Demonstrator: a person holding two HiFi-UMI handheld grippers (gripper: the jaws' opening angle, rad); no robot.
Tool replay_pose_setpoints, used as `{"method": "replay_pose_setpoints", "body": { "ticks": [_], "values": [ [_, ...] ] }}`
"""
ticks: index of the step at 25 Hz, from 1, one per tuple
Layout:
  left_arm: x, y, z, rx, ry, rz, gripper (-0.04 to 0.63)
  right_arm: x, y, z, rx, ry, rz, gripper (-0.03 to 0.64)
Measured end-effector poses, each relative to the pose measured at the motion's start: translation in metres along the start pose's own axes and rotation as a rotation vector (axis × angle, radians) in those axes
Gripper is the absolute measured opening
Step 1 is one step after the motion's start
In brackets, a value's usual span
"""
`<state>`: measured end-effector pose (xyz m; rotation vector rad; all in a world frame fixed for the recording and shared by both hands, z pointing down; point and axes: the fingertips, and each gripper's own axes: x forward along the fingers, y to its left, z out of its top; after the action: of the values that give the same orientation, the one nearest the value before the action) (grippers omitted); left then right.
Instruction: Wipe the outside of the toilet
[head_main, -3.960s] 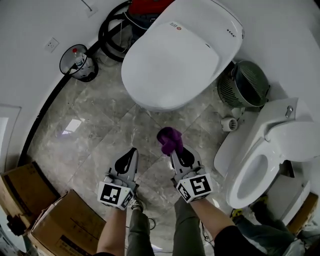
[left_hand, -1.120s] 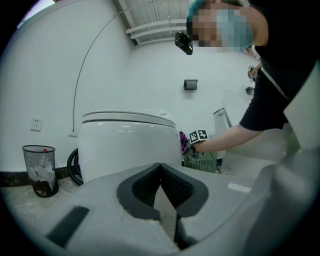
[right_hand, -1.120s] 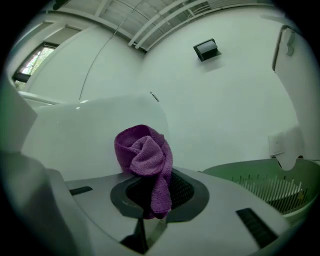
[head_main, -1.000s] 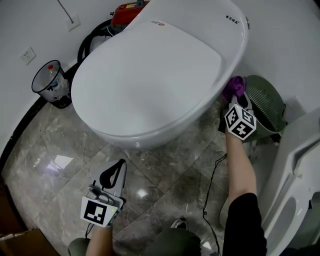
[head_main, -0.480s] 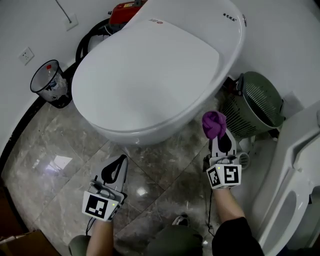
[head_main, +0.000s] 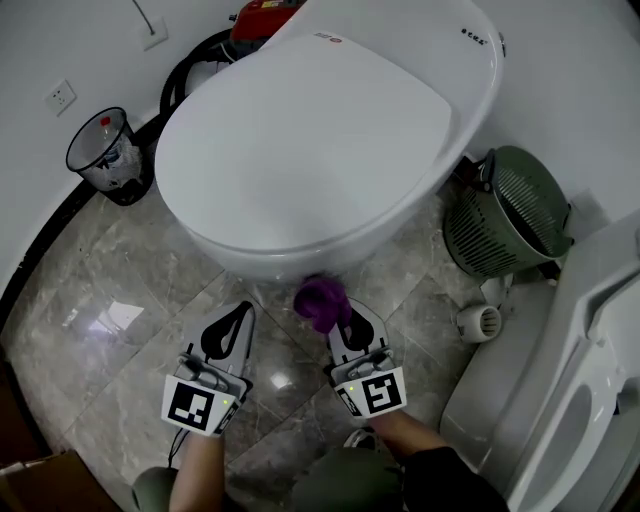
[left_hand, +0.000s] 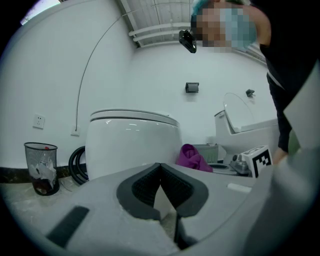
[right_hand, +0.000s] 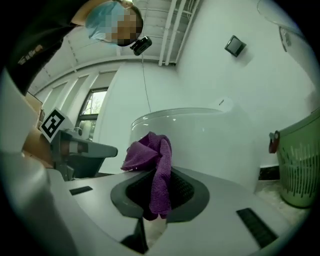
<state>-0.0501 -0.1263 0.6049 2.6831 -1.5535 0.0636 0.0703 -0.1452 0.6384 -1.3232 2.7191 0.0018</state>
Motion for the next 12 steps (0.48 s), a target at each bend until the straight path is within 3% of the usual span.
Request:
{"method": "replay_pose_setpoints", "body": {
  "ticks": [4, 12],
  "values": [
    [-0.002, 0.0, -0.001, -0.008, -0.005, 0.006, 0.006, 0.022, 0.027, -0.012, -0.009, 0.006, 0.068, 0.048],
    [0.007, -0.009, 0.001, -0.022, -0.019, -0.022, 0.006, 0.018, -0.015, -0.009, 0.012, 0.011, -0.023, 0.048]
  ]
}}
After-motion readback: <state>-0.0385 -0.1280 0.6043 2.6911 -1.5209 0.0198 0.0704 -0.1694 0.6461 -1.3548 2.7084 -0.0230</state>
